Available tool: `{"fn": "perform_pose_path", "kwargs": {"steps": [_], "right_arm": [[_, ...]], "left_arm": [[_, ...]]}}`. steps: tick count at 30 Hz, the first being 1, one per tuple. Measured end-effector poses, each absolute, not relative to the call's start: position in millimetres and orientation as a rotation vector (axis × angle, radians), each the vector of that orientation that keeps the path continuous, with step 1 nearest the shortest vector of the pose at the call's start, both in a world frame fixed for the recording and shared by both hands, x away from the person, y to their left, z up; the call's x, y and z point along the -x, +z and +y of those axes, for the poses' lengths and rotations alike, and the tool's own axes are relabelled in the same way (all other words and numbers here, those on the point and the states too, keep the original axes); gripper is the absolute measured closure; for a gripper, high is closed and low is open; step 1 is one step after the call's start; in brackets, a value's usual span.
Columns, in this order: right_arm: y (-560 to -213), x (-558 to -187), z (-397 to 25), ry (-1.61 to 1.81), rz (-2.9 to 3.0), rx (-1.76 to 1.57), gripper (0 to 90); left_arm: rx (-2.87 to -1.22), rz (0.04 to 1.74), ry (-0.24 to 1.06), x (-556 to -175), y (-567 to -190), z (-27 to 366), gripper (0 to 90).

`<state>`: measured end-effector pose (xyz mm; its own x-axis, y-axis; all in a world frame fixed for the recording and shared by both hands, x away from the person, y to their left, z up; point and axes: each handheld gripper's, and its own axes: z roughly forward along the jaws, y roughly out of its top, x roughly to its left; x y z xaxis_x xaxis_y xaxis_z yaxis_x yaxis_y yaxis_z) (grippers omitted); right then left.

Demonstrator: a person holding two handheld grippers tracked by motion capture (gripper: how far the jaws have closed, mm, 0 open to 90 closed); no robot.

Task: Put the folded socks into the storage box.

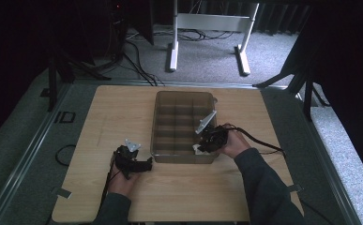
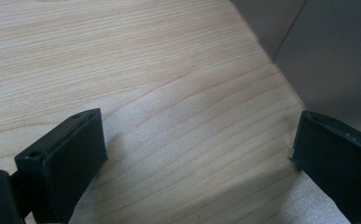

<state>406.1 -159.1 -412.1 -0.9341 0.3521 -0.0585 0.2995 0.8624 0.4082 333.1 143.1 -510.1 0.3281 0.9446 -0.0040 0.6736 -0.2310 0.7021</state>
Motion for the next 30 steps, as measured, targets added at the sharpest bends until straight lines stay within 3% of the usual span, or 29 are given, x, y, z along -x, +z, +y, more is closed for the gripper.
{"fn": "perform_pose_path", "kwargs": {"steps": [7,22,30], "right_arm": [[-425.3,-408.8,-151.7,0.504,2.93,-0.503,89.8],[-439.2,-410.5,-142.3,0.37,2.947,-0.499,90.0],[-423.8,-400.8,-154.1,0.477,2.902,-0.48,88.6]], "left_arm": [[-1.99,1.418,0.578,-333.2,-510.2,143.0,2.9],[-1.989,1.418,0.577,-333.2,-510.2,142.7,2.9],[-1.989,1.418,0.578,-333.2,-510.2,142.6,2.9]]}}
